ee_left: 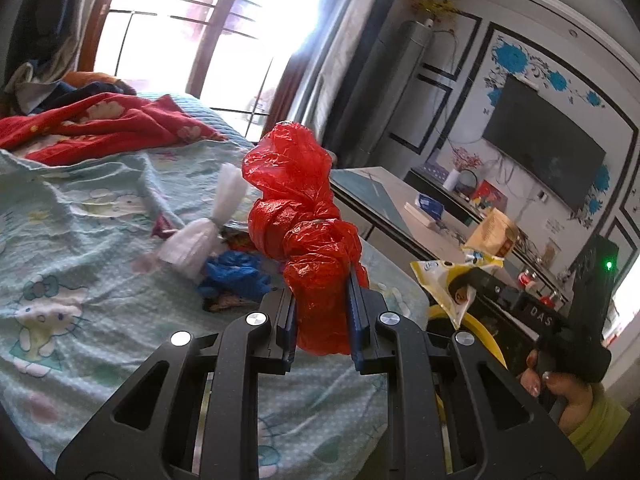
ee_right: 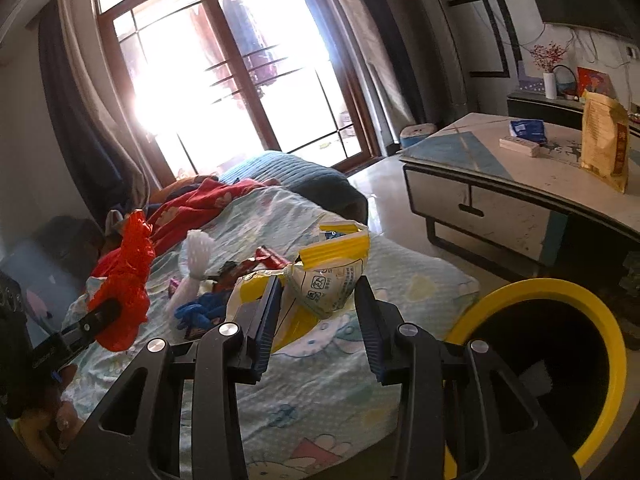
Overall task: Collect trash
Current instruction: 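Carry the red bag with the left tool over the bin while the right tool carries the wrapper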
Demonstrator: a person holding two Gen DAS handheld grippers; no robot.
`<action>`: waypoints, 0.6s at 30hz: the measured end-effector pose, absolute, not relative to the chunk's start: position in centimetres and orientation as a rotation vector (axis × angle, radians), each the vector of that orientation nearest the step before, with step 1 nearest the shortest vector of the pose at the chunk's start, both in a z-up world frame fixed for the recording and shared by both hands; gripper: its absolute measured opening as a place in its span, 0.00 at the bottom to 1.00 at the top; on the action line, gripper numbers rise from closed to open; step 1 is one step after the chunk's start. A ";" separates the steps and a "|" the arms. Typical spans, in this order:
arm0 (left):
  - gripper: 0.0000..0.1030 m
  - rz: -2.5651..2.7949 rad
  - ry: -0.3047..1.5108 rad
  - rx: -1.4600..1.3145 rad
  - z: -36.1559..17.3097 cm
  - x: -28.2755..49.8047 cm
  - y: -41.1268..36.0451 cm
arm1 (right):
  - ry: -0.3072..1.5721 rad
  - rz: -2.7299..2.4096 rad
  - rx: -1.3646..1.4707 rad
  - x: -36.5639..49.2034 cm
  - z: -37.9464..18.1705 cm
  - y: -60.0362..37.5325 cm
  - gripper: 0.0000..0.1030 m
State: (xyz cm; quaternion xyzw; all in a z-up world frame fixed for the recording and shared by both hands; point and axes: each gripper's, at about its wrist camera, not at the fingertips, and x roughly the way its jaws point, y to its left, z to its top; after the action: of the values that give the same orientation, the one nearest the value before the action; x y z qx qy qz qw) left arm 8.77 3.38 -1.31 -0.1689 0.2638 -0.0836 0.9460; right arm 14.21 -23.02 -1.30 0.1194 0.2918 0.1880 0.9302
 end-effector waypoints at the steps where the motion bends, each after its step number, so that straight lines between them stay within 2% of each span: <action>1: 0.14 -0.176 0.539 -0.341 -1.3 8.9 3.2 | 0.595 0.380 0.243 14.2 -1.2 -23.3 0.35; 18: 0.14 -0.292 0.583 -0.277 -2.1 9.4 -3.2 | 0.584 0.258 0.253 13.6 -1.6 -29.2 0.35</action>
State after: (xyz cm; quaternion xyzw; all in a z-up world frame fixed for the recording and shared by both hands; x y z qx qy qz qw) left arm 9.37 -3.20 -2.13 -0.1356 0.2854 -0.1429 0.9379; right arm 13.58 -29.21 -1.62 0.1242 0.2865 0.1265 0.9415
